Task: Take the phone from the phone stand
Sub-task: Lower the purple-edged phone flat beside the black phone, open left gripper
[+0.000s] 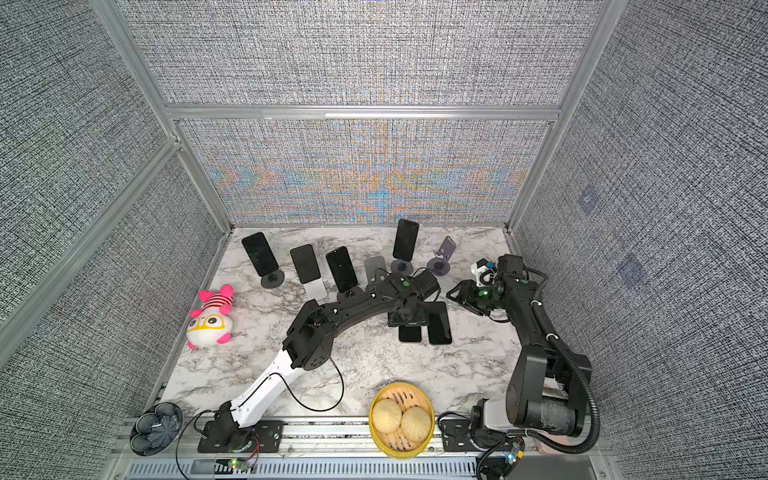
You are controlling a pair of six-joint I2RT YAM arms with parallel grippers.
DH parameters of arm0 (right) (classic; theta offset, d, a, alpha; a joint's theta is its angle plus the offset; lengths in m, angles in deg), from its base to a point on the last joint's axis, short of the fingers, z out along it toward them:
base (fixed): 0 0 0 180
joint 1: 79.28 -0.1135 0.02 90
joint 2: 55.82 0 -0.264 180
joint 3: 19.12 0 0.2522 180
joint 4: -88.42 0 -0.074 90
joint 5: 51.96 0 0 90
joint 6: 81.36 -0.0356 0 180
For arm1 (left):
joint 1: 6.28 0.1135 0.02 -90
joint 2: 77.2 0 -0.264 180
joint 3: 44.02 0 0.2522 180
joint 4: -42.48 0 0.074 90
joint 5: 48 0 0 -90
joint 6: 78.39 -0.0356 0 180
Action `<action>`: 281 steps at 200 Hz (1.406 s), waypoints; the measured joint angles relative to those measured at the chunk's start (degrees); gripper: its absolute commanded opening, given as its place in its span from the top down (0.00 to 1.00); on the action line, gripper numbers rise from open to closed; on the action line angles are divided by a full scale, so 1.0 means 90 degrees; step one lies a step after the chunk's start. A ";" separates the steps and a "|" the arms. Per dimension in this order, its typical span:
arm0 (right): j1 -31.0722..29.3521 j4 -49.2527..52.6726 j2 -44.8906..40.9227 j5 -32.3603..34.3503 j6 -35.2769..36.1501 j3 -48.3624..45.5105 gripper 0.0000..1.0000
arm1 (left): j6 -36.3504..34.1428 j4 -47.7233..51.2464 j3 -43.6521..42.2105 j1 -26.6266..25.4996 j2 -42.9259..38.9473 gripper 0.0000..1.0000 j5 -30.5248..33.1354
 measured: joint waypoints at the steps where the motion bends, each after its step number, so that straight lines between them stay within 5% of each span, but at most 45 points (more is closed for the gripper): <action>1: 0.0000 0.0000 0.0000 0.0002 0.0000 -0.0005 0.46 | 0.0000 -0.0010 -0.0002 0.0000 -0.0002 0.14 0.0000; 209: 0.0000 -0.0206 0.0279 0.0418 -0.0078 -0.0432 0.46 | 0.0002 -0.0872 -0.0413 -0.0002 -0.0214 0.12 -0.0646; 281: 0.0000 -0.0194 0.0095 0.0510 -0.0085 -0.0389 0.37 | -0.0335 -0.0918 -0.0986 0.0000 -0.0840 0.02 -0.0505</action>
